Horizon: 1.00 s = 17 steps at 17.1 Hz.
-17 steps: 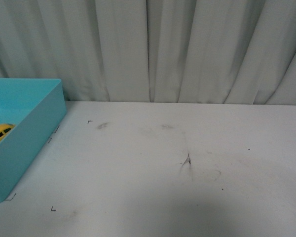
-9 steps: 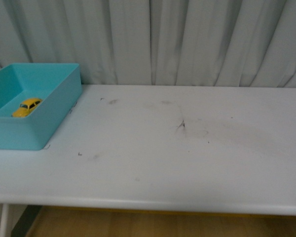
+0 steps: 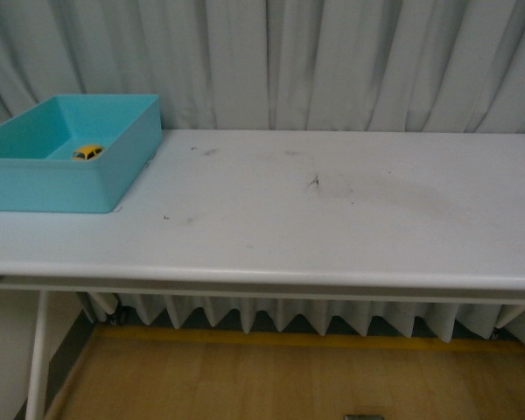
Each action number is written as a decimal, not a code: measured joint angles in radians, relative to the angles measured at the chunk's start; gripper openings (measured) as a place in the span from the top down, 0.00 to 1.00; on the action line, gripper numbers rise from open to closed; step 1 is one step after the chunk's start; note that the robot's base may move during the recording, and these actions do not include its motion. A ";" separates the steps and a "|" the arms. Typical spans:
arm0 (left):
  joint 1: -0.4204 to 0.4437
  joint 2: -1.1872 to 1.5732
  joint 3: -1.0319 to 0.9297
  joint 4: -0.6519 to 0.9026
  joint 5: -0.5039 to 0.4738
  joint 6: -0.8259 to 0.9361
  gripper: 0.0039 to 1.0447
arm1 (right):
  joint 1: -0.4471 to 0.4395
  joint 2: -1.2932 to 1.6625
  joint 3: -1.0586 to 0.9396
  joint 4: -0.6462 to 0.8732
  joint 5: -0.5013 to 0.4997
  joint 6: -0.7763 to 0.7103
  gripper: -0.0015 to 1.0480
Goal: Wind up and store yellow beetle toy
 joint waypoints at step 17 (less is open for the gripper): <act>0.000 0.000 0.000 0.001 0.001 0.000 0.06 | 0.000 0.000 0.000 -0.001 0.001 0.000 0.06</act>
